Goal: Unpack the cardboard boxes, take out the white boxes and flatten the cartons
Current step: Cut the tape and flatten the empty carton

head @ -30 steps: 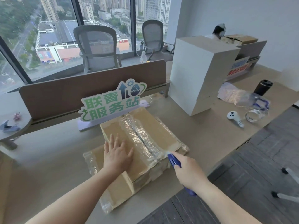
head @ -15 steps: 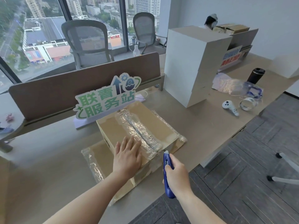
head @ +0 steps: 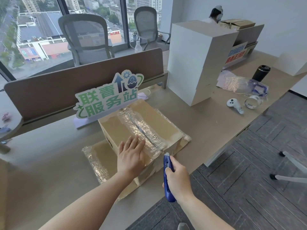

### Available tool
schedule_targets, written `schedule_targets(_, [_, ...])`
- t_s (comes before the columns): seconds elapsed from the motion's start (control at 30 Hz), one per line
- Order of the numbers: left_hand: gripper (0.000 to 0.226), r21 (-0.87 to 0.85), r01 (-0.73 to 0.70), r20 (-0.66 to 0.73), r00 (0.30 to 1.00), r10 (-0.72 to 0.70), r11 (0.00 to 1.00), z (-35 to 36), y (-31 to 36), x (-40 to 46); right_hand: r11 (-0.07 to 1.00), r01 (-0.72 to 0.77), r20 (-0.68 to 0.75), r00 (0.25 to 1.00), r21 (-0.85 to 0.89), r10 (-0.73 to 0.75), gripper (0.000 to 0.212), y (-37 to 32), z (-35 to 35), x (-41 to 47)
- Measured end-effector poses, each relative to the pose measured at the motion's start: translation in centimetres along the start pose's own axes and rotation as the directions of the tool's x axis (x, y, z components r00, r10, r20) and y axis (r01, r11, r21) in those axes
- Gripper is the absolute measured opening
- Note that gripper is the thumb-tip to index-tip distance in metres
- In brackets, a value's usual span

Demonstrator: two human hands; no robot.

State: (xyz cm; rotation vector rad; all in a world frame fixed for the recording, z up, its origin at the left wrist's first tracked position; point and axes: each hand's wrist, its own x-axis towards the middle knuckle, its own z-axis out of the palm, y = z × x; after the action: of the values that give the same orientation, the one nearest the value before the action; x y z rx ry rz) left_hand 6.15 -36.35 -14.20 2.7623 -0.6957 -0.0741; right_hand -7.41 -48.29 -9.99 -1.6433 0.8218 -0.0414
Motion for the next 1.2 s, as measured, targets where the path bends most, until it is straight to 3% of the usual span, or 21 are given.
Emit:
schedule_targets(0.43, [0.081, -0.005, 0.002, 0.009, 1.0, -0.002, 1.0, -0.1, 0.1, -0.1, 1.0, 0.003, 0.045, 0.999, 0.003, -0.003, 0.052, 1.8, 1.6, -1.1])
schedule_targets(0.77, [0.077, -0.031, -0.028, 0.06, 0.998, 0.03, 0.999, -0.4, -0.4, -0.4, 0.993, -0.047, 0.207, 0.978, 0.11, 0.024, 0.044, 1.1, -0.4, -2.1])
schedule_targets(0.83, [0.067, -0.057, -0.033, 0.072, 0.997, 0.037, 0.998, -0.9, -0.6, -0.2, 0.989, -0.03, 0.169, 0.986, 0.144, 0.005, 0.041, 0.7, -2.0, -1.8])
schedule_targets(0.93, [0.048, -0.124, -0.018, 0.04, 0.999, 0.023, 0.992, -1.7, -1.0, 0.9, 0.99, 0.003, -0.019, 1.0, 0.141, 0.0, 0.037, 0.4, -5.1, 0.0])
schedule_targets(1.03, [0.053, -0.151, 0.029, 0.01, 1.0, -0.027, 0.988, -2.5, -1.5, 2.3, 0.996, -0.003, -0.148, 0.989, 0.093, 0.017, 0.036, 0.1, -8.6, 3.5])
schedule_targets(1.13, [0.042, -0.135, 0.094, 0.0, 0.996, -0.095, 0.986, -2.9, -2.1, 4.5, 0.997, -0.064, -0.182, 0.982, -0.037, 0.057, 0.037, 0.1, -11.3, 9.1])
schedule_targets(1.2, [0.035, -0.105, 0.121, -0.013, 0.992, -0.123, 0.987, -3.0, -2.5, 6.2, 0.977, -0.089, -0.186, 0.981, -0.193, 0.053, 0.027, 0.1, -12.6, 13.1])
